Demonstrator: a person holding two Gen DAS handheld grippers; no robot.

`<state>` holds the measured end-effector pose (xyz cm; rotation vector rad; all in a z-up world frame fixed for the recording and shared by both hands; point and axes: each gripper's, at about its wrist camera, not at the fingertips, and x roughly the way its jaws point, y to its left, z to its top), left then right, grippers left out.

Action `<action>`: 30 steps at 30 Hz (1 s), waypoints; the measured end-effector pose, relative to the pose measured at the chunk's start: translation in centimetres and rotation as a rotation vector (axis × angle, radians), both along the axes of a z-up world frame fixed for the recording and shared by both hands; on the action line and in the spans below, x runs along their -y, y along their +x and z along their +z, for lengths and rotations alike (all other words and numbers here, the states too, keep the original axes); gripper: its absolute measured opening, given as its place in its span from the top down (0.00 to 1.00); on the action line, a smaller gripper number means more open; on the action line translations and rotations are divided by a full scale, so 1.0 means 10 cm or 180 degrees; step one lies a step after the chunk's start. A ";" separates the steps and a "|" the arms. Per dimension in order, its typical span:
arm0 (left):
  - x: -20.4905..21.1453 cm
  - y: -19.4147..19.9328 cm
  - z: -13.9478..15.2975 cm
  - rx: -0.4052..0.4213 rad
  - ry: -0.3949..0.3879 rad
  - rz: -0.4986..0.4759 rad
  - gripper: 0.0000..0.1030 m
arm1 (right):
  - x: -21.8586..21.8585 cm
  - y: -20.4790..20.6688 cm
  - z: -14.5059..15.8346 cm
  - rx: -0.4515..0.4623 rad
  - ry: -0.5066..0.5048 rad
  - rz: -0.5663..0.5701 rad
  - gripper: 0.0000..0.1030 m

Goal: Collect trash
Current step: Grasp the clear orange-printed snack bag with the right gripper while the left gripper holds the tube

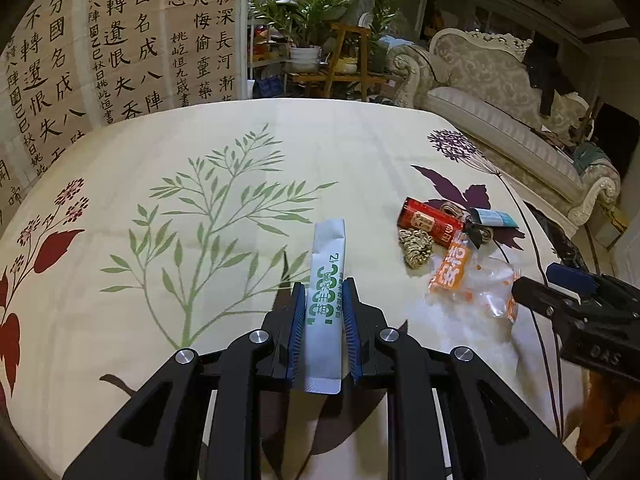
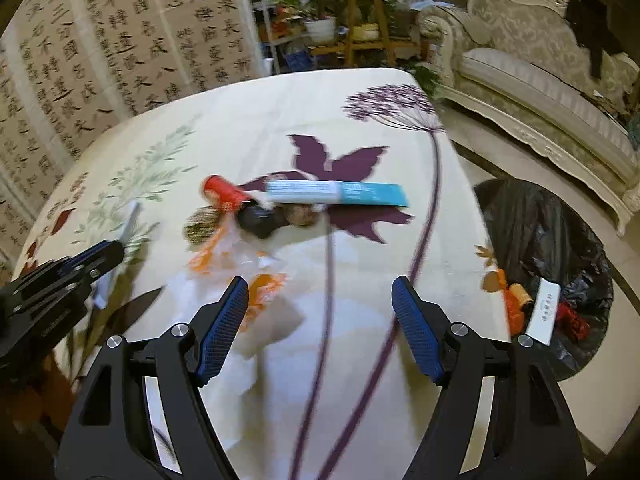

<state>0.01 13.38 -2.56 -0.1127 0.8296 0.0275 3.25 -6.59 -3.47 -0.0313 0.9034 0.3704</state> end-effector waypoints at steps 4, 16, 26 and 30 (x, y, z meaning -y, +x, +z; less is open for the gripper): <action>-0.05 -0.02 -0.01 -0.0010 -0.0015 0.0024 0.80 | -0.13 0.01 -0.02 -0.0004 0.0027 0.0161 0.30; -0.14 -0.02 -0.04 -0.0041 -0.0043 0.0091 0.80 | -0.35 0.14 -0.14 -0.0040 -0.0144 0.0350 0.38; -0.12 -0.01 -0.05 -0.0049 -0.0046 0.0076 0.80 | -0.26 0.08 -0.13 0.0046 -0.0189 0.0241 0.83; -0.12 -0.02 -0.05 -0.0040 -0.0048 0.0081 0.80 | -0.23 0.02 -0.11 0.0071 -0.0125 0.0220 0.83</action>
